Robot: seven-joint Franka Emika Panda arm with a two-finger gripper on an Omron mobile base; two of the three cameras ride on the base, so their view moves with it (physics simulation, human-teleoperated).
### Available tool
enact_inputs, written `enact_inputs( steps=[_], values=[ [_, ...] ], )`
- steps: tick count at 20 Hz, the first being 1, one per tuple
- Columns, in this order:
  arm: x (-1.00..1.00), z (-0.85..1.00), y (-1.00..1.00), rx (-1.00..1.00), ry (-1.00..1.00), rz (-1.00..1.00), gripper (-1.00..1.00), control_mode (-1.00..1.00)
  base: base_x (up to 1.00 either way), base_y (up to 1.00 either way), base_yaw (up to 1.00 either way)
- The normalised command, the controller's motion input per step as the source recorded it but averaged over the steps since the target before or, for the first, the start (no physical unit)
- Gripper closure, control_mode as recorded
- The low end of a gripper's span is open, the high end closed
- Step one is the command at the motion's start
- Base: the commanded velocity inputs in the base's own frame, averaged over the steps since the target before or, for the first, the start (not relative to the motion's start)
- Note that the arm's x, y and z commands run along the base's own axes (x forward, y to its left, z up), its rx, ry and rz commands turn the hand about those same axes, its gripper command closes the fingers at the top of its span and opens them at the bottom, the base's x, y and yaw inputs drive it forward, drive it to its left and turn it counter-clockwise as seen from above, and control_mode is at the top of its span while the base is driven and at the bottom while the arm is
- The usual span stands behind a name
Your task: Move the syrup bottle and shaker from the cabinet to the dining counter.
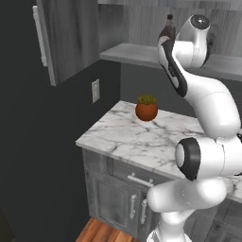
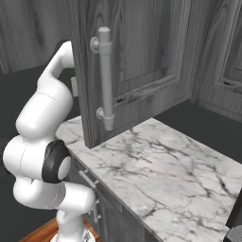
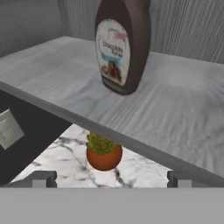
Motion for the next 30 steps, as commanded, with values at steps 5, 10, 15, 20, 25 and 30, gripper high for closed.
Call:
enact_inputs(
  steps=[5, 10, 15, 20, 25, 30],
  values=[
    [0.15, 0.08, -0.03, 0.0, -0.01, 0.0, -1.0, -1.0, 0.0, 0.0, 0.0],
    [0.14, 0.08, -0.01, 0.0, -0.04, 0.0, -1.0, -1.0, 0.0, 0.0, 0.0],
    [0.15, 0.02, -0.03, 0.0, -0.11, 0.0, -1.0, -1.0, 0.0, 0.0, 0.0],
    [0.11, 0.0, -0.07, 0.0, -0.1, 0.0, -1.0, -1.0, 0.0, 0.0, 0.0],
    [0.03, 0.04, -0.19, 0.0, -0.02, 0.0, -1.0, -1.0, 0.0, 0.0, 0.0],
    [0.03, 0.25, -0.26, -0.02, 0.04, 0.0, -1.0, -1.0, 0.0, 0.0, 0.0]
  ],
)
